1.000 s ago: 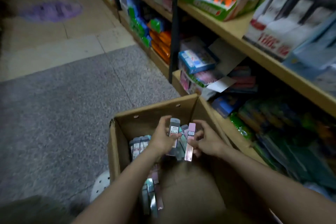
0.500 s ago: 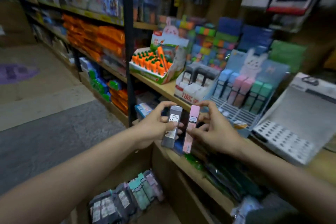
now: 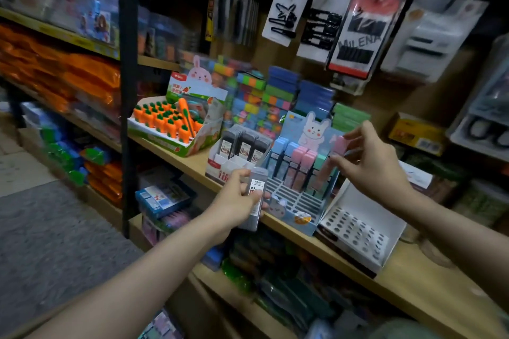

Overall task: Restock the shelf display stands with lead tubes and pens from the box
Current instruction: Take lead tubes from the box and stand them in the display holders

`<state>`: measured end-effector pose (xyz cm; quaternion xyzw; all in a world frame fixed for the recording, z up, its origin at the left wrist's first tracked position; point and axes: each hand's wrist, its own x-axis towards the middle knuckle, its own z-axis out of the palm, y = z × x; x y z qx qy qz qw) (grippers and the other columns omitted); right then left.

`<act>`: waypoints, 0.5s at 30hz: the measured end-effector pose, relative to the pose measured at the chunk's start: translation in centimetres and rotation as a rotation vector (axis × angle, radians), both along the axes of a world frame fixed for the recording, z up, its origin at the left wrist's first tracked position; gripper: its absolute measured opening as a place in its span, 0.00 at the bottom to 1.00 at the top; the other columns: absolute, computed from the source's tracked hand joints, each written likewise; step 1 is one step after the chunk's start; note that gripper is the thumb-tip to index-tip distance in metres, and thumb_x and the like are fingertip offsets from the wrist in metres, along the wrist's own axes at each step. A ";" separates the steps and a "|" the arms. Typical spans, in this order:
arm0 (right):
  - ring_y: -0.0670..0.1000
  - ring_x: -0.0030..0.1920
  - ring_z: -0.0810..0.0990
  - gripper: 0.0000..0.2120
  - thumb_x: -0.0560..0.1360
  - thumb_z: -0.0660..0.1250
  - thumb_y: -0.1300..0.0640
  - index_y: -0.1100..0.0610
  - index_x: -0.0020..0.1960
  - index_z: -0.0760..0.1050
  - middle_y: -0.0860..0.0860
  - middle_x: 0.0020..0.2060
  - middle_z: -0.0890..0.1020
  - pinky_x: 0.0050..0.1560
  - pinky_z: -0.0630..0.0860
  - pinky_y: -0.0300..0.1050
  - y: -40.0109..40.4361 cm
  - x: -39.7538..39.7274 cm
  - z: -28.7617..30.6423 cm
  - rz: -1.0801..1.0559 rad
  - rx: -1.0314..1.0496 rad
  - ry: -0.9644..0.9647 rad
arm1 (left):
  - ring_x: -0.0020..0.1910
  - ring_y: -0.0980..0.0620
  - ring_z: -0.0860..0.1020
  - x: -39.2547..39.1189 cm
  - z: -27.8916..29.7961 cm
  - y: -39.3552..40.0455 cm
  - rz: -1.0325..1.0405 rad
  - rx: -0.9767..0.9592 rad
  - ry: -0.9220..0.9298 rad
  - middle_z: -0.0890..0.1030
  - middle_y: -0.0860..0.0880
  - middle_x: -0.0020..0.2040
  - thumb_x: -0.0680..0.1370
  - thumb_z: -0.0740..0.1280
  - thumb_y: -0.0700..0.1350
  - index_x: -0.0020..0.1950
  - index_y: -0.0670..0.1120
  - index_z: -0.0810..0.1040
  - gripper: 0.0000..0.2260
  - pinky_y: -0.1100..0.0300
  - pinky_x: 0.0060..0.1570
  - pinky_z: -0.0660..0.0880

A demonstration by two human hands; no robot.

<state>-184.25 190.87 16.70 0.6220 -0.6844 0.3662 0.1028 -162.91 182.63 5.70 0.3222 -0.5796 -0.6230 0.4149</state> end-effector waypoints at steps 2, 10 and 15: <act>0.39 0.39 0.78 0.17 0.72 0.75 0.58 0.53 0.51 0.67 0.46 0.43 0.78 0.36 0.78 0.39 -0.6 0.0 -0.7 -0.001 0.016 0.015 | 0.40 0.55 0.83 -0.3 0.1 -0.5 -0.014 -0.022 0.008 0.83 0.48 0.46 0.80 0.63 0.37 0.54 0.52 0.69 0.10 0.58 0.40 0.81; 0.49 0.40 0.83 0.17 0.71 0.75 0.62 0.51 0.49 0.68 0.46 0.46 0.78 0.44 0.80 0.53 -5.4 1.6 -3.6 0.031 0.008 0.081 | 0.39 0.52 0.82 0.4 0.4 -2.2 0.027 -0.048 0.072 0.83 0.47 0.43 0.81 0.62 0.38 0.53 0.51 0.71 0.07 0.54 0.42 0.81; 0.50 0.42 0.80 0.17 0.71 0.73 0.63 0.48 0.47 0.67 0.47 0.45 0.79 0.40 0.75 0.46 -6.9 1.6 -4.8 0.011 0.018 0.115 | 0.39 0.53 0.81 0.6 0.3 -2.8 0.063 -0.005 0.080 0.82 0.46 0.44 0.82 0.59 0.40 0.58 0.51 0.69 0.07 0.55 0.41 0.80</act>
